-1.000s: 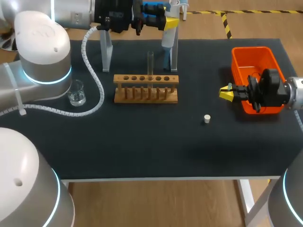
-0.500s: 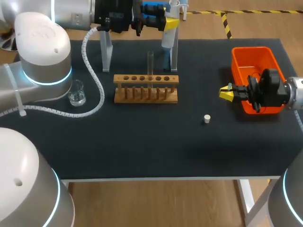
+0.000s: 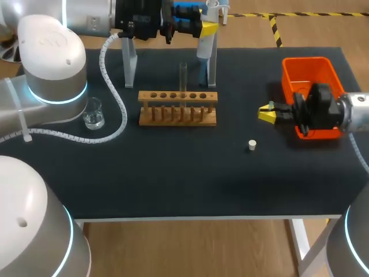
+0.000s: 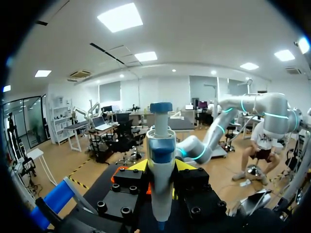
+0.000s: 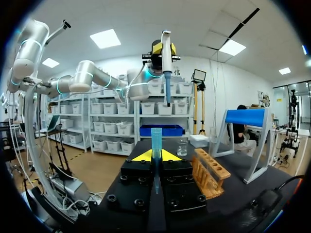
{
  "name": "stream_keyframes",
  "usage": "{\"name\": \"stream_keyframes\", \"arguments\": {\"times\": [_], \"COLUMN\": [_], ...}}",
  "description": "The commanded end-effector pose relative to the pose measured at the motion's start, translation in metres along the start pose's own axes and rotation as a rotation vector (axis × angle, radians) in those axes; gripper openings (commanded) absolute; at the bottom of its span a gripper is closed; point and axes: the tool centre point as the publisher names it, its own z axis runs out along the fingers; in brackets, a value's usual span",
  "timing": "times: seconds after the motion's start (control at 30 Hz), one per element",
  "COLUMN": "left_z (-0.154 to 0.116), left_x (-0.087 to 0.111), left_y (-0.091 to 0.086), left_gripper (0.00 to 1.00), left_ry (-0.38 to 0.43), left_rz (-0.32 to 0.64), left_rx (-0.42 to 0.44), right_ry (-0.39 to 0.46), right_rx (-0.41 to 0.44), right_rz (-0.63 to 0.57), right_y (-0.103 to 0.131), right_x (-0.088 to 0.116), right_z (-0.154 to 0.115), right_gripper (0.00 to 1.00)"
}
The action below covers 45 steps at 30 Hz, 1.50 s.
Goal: Invert the test tube, pick up the pipette, mount the tip to pipette, aspirate from beaker and dispense into the tube, eject the tip, return the pipette, and cap with the stopper.
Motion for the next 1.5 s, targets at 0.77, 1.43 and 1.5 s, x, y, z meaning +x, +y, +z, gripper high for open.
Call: {"name": "stream_keyframes", "arguments": {"times": [0.77, 1.43, 1.5], "left_z": [-0.001, -0.001, -0.001], "left_x": [0.001, 0.001, 0.001], "left_y": [0.000, 0.000, 0.000], "left_gripper": [0.00, 0.00, 0.00], "left_ry": [-0.003, -0.003, -0.003], "left_rz": [0.001, 0.001, 0.001], "left_rx": [0.001, 0.001, 0.001], "right_ry": [0.084, 0.117, 0.120], "right_rx": [-0.003, -0.013, -0.011], "right_rz": [0.021, 0.005, 0.003], "right_y": [0.009, 0.009, 0.010], "right_x": [-0.037, -0.039, -0.039], "right_z": [0.114, 0.156, 0.159], "right_gripper": [0.00, 0.00, 0.00]}}
